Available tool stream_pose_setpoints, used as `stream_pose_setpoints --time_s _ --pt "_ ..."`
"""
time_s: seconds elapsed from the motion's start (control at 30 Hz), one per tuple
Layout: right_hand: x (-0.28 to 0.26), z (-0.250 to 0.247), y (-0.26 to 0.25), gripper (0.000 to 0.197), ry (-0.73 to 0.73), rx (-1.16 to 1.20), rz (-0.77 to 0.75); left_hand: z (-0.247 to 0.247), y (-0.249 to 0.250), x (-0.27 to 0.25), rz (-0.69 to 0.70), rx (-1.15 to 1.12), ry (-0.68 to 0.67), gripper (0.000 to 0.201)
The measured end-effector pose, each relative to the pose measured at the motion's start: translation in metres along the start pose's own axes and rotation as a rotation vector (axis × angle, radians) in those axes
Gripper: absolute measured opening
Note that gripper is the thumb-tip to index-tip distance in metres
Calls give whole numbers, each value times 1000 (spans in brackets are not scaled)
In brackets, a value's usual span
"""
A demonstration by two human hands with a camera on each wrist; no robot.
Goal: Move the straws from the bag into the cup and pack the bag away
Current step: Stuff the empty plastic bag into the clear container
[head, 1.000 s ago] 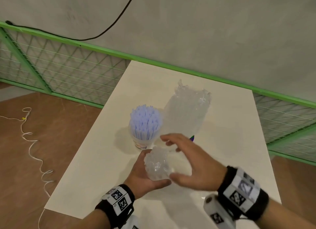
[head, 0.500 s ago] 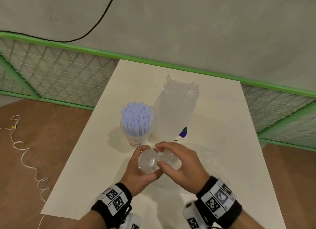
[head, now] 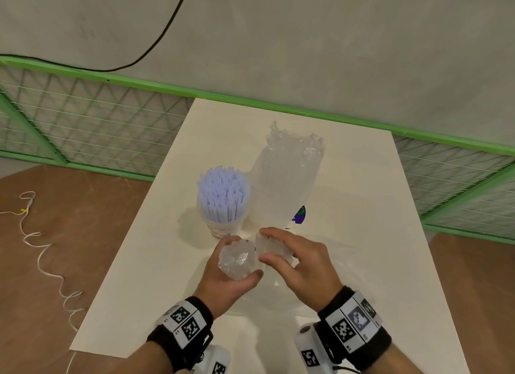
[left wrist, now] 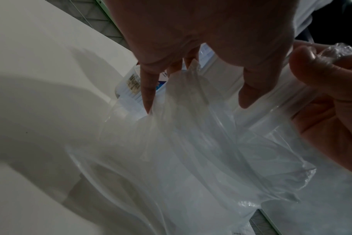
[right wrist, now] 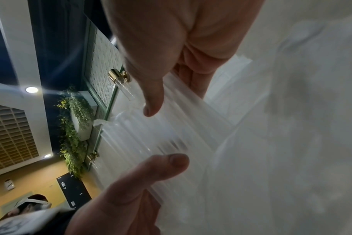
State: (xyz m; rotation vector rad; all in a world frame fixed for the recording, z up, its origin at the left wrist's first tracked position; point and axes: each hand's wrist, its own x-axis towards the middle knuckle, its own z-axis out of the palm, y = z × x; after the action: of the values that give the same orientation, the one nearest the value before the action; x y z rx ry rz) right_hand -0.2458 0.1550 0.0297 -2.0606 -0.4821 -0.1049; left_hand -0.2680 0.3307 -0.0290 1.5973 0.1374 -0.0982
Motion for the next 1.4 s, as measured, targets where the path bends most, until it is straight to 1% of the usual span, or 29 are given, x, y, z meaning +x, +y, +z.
stream_pose_setpoints --time_s 0.13,0.23,0.3,0.37,0.47,0.57,0.73,0.8,0.87,0.93,1.03,1.17,1.23,1.33,1.4 --pt "-4 5 0 39 -5 4 -44 -1 -4 3 -30 -9 1 71" --pt "-4 10 -1 43 6 18 -51 2 0 5 -8 -16 -9 71" --pt "-3 12 1 44 41 25 -62 5 3 6 9 -13 -4 72" --pt "-3 15 4 38 90 16 -85 6 2 7 19 0 -1 69" --pt "-2 16 10 25 145 2 -96 6 3 7 3 19 -11 64" --pt "0 13 12 15 141 -9 -68 5 5 5 6 23 -29 65" --pt "2 0 15 26 90 31 103 5 8 5 5 -2 -35 62" --pt "2 -4 17 25 61 2 113 5 7 4 4 -2 -26 62" --pt "4 -10 18 24 61 -44 91 6 7 4 1 -11 -21 62" --pt "11 -22 14 22 109 -62 50 7 7 5 -2 -27 -18 62" --pt "28 -53 1 25 261 -8 12 6 6 6 -13 -38 -10 62" --pt "54 -98 -27 14 417 114 5 6 5 6 -26 -47 -11 59" --pt "68 -122 -44 11 508 153 -60 7 6 6 -24 -49 -11 60" --pt "96 -151 -65 19 674 273 -157 7 5 5 -32 -50 -6 62" --pt "120 -157 -65 20 731 350 -169 8 5 5 -40 -54 -3 61"
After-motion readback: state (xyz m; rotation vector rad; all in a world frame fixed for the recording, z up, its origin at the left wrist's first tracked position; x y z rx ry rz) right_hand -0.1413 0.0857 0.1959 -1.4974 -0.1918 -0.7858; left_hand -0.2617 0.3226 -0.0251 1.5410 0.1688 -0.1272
